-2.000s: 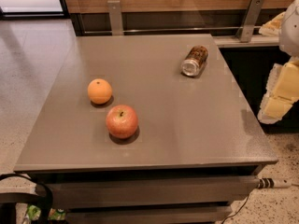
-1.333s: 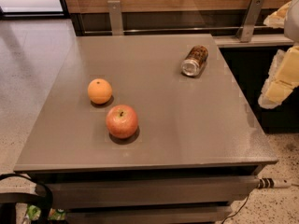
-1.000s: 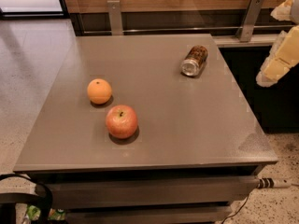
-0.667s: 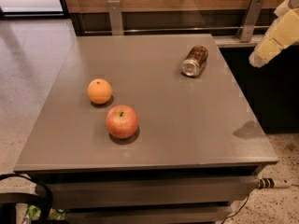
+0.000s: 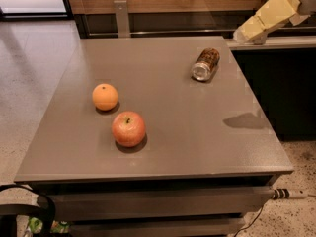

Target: Place orange can upright

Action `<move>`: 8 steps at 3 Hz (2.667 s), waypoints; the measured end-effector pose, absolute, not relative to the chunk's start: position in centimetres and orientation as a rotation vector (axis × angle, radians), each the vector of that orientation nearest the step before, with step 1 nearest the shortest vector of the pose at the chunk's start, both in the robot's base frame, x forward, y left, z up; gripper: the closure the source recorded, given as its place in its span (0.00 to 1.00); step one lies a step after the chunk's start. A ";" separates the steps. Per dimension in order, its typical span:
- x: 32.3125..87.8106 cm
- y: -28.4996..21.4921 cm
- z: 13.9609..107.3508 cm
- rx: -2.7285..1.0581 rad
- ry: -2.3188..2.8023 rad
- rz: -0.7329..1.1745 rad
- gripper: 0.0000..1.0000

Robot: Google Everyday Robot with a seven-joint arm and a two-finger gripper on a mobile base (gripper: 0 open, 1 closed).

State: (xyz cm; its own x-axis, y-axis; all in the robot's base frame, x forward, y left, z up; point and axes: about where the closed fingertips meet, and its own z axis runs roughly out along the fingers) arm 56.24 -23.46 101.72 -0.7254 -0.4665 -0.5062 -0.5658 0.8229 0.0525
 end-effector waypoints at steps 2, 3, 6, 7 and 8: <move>57.8 -22.4 101.6 -0.396 2.566 0.362 0.00; 57.9 -22.3 101.7 -0.388 2.570 0.363 0.00; 61.6 -21.0 101.7 0.095 2.774 0.138 0.00; 63.6 -19.8 99.9 0.291 2.810 0.078 0.00; 66.1 -19.2 97.9 0.379 2.816 0.105 0.00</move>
Offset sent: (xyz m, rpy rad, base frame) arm 0.0100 0.0076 -0.0003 0.0714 0.0057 -0.1443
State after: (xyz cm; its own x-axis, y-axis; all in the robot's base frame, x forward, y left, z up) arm 66.10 -19.20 97.85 -0.9210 0.2690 -0.2818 0.2473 0.9626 0.1107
